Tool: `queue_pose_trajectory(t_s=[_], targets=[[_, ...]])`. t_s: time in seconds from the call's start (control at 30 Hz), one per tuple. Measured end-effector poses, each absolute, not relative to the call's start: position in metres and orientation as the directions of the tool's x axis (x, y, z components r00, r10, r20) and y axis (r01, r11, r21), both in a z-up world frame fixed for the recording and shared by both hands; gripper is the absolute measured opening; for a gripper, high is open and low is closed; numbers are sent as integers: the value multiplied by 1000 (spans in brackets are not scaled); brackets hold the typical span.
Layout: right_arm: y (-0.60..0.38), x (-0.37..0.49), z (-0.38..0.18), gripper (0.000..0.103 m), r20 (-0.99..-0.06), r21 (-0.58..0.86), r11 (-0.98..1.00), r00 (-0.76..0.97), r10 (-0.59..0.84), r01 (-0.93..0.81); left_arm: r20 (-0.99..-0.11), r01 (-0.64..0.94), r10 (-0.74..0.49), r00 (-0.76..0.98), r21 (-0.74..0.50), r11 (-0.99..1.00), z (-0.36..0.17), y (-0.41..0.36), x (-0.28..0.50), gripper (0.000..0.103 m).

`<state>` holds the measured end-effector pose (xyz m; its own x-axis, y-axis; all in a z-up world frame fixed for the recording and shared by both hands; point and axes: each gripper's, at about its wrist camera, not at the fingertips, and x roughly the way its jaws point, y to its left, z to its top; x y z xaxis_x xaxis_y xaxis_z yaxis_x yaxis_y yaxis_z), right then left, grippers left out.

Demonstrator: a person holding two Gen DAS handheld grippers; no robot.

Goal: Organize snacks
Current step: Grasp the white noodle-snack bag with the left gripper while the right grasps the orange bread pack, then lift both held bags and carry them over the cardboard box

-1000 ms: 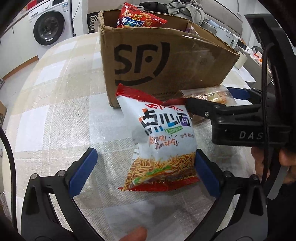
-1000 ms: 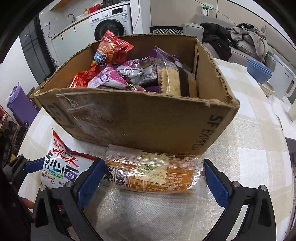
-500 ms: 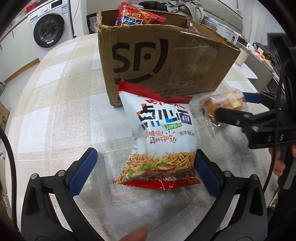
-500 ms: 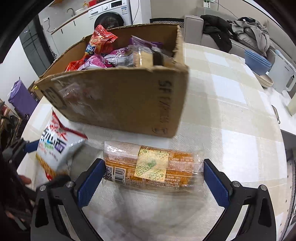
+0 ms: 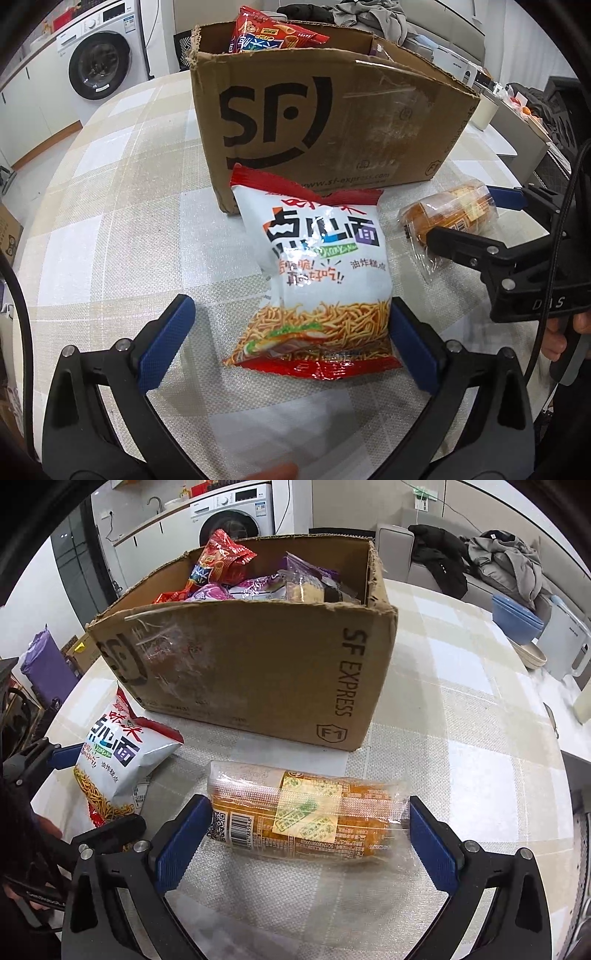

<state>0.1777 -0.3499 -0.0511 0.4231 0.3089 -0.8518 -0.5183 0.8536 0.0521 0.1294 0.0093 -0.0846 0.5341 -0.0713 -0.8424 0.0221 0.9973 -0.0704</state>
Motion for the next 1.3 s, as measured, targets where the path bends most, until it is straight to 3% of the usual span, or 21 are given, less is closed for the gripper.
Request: queue_pose_trajectory(t_s=[0.1,0.17,0.37,0.67,0.87,1.07,1.3], targets=[[-355,169,-49,95,-840,69,847,428,334,-527,-837,36,-68,542,-58,998,-82,8,127,77],[-359,166,-47,90,-834,70,843,431,343,-534,-831,48,-78,550,-62,997,-80,6,125,74],[-377,159,-45,90,-810,130,828,423,406,-546,-816,67,-126,564,-106,992,-75,7,122,63],[-409,150,-36,90,-747,217,828,459,482,-516,-787,96,-150,599,-116,989,-61,0,112,58],[-408,148,-27,90,-736,209,823,469,488,-528,-790,108,-140,597,-94,990,-61,-5,107,58],[-410,146,-24,90,-726,210,816,473,499,-539,-766,104,-146,626,-104,989,-57,-8,106,48],[-414,144,-15,90,-703,213,814,494,512,-541,-746,122,-155,648,-99,988,-50,-16,95,47]])
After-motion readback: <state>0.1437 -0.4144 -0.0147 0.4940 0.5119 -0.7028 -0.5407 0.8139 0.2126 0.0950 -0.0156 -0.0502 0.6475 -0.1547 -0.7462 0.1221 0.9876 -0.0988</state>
